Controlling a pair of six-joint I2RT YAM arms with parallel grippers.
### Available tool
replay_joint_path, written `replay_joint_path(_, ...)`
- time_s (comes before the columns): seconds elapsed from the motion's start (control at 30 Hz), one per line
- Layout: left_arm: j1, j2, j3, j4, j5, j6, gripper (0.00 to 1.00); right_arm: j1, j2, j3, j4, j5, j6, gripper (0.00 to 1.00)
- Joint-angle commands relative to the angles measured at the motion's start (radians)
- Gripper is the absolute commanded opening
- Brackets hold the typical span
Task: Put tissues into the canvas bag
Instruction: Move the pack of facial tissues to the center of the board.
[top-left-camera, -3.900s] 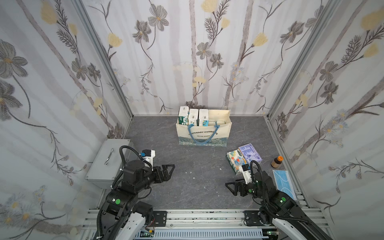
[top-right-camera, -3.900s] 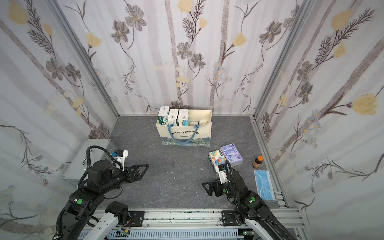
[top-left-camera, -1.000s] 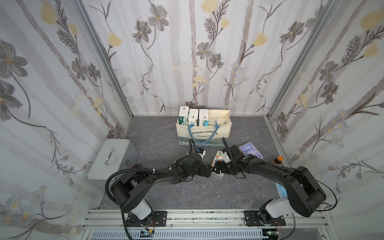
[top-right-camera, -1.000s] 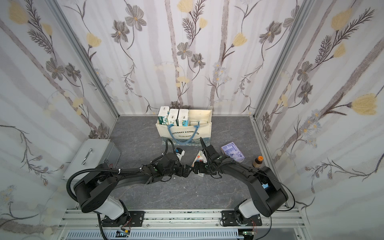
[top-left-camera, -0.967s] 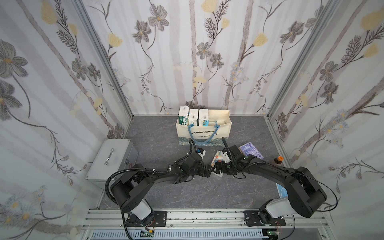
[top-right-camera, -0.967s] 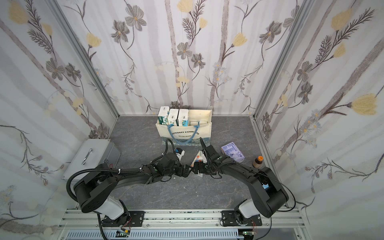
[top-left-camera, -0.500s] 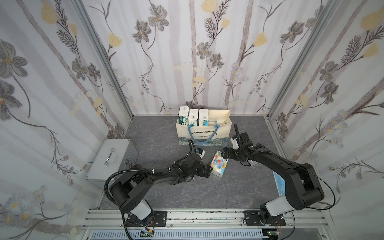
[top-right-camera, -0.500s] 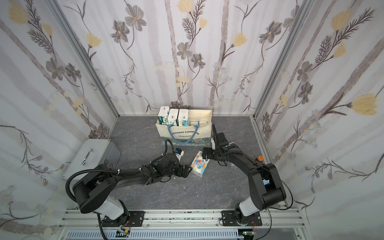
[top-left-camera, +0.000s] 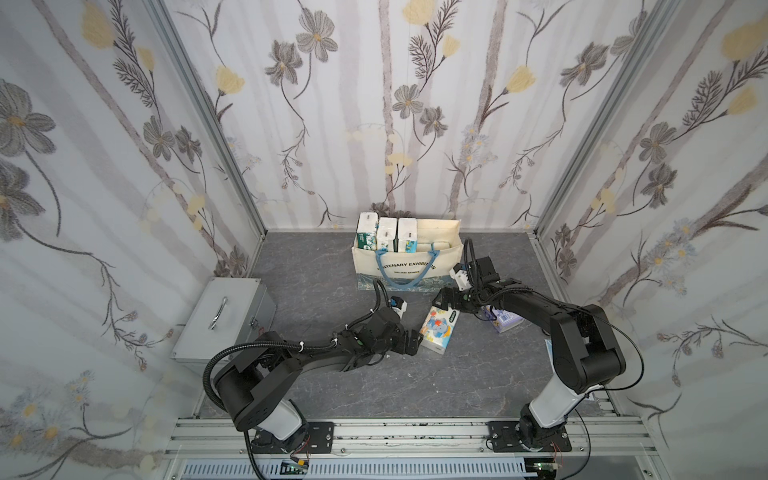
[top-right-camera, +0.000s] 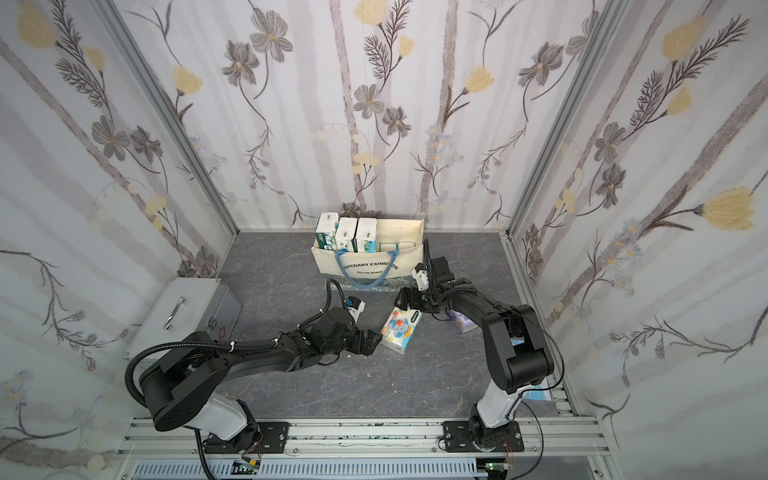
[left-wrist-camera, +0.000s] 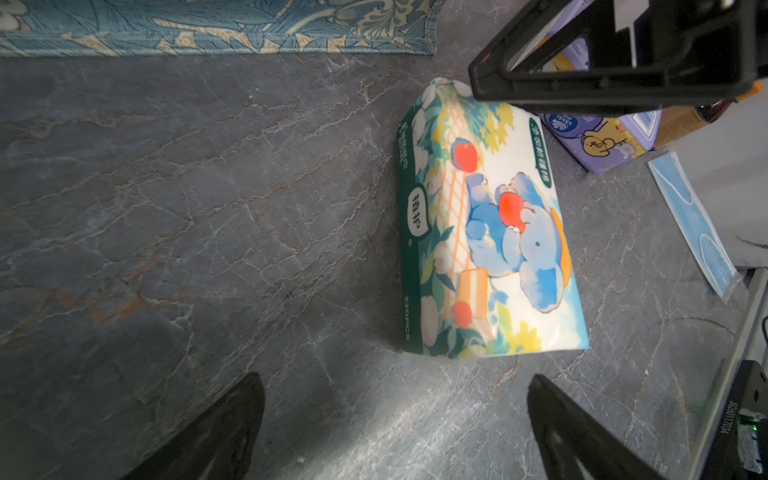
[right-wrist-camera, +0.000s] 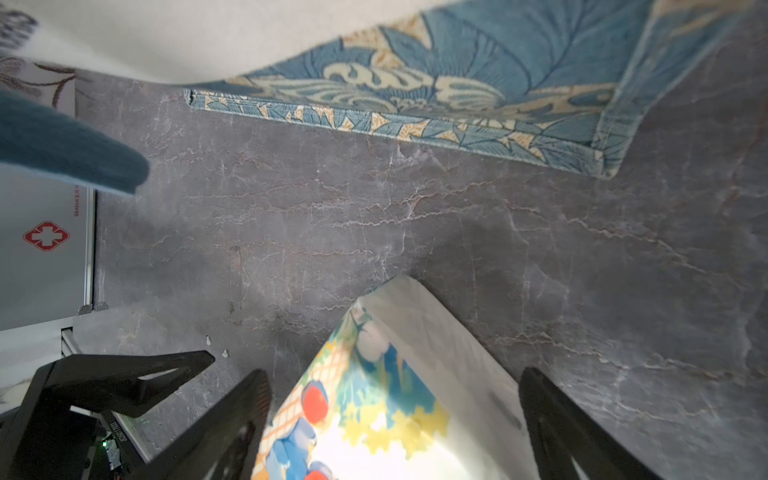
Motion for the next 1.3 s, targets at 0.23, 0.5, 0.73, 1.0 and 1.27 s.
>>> replay_joint_path(0.23,0.011,-0.096,-0.090,0.101,-0.030,-0.030,1.00,0.166,-0.201,-0.279,0.154,0.003,0.210,0.93)
replay_joint_path(0.5,0.046,-0.113,-0.116,0.117,-0.052,-0.070,1.00,0.243,-0.322,-0.359,0.152,0.151,0.249,0.94)
replay_joint_path(0.73,0.049,-0.150,-0.158,0.170,-0.082,-0.077,1.00,0.241,-0.394,-0.321,0.030,0.348,0.204,0.99)
replay_joint_path(1.0,0.050,-0.215,-0.210,0.193,-0.103,-0.091,1.00,0.242,-0.456,-0.488,0.293,0.280,0.300,0.99)
replay_joint_path(1.27,0.054,-0.407,-0.222,-0.037,-0.086,-0.118,0.97,0.239,-0.429,-0.615,0.615,0.244,0.379,0.99)
